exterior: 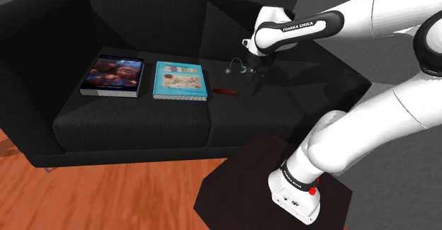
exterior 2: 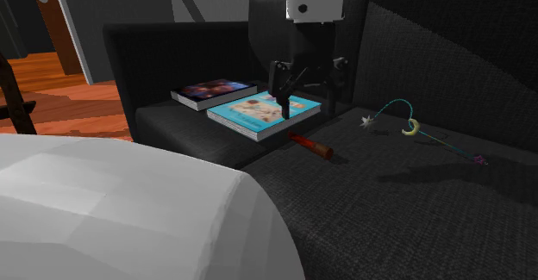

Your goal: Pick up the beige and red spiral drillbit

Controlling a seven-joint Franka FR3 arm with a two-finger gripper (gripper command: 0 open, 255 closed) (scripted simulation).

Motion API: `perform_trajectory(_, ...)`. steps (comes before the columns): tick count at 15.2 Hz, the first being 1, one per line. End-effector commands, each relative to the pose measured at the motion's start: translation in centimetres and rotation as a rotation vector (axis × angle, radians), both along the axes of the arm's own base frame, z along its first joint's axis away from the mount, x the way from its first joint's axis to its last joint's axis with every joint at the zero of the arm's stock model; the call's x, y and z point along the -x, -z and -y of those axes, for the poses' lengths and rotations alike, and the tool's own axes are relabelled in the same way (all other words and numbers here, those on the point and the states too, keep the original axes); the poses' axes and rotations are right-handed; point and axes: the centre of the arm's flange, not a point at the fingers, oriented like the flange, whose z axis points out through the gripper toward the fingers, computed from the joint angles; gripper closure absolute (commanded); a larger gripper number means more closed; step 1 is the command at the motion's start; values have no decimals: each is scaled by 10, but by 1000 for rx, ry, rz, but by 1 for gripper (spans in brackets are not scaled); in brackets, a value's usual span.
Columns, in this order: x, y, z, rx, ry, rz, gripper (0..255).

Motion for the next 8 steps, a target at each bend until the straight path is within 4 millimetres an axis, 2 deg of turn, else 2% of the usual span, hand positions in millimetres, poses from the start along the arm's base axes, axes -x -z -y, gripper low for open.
perform_trajectory(1, -19, 16, 6, -18, -76, 17, 0)
perform_trajectory(8, -85, 72, 20, -89, -326, 69, 0)
